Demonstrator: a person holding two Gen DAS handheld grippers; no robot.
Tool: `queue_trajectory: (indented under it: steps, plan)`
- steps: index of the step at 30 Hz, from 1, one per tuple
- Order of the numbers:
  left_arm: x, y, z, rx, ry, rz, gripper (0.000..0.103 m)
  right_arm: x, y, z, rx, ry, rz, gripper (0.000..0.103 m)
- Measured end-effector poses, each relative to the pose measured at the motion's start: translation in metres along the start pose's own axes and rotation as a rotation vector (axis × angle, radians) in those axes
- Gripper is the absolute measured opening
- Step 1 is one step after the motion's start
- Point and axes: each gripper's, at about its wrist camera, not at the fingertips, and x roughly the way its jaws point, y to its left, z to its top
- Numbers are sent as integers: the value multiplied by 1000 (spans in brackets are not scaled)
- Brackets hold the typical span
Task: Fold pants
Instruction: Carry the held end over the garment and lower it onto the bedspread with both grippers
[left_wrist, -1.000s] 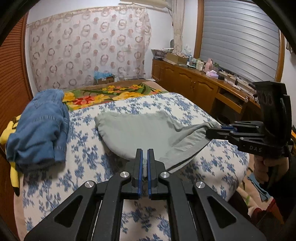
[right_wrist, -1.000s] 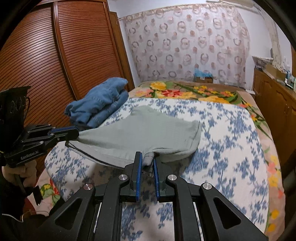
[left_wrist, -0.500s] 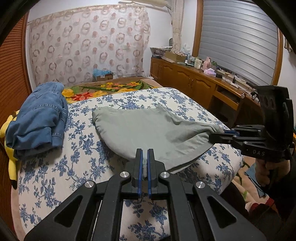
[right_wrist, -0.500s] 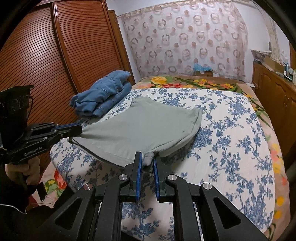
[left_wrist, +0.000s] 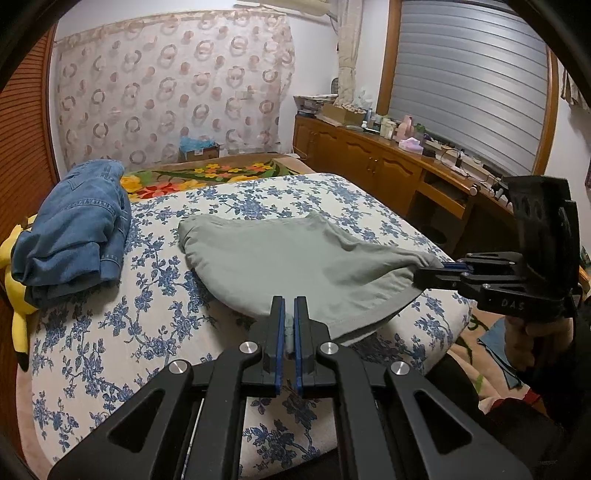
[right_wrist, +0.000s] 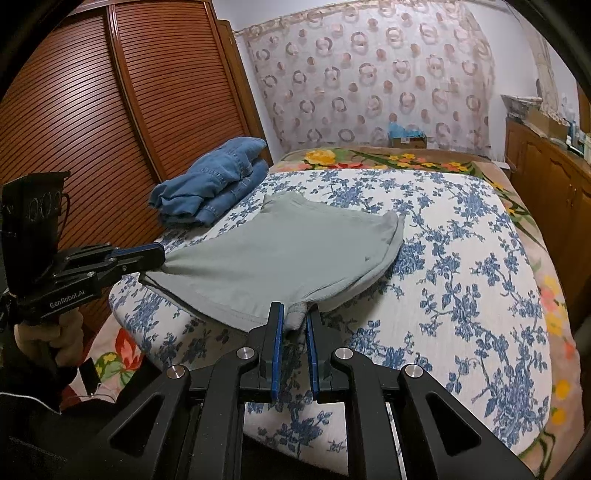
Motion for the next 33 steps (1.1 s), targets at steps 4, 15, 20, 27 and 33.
queue_trajectory:
  steps: [4,15,20,27,33]
  plan:
    - [-4,-2,-1,2,-4,-6,5,-5,1,-2,3,3,2,11]
    - [-22,-8,7,14,-43,-15,5,-28,6,1,-10,-31,4,11]
    - [-25,-7,7,11,-49,-17,5,-33,8,1,-15,-45,10,11]
    - [4,11,20,-13,-23,0,5,-13,-3,17,-7,-58,1,11]
    - [41,33,41,-32,-5,25,5,27,-17,40,-11,-60,-23,11]
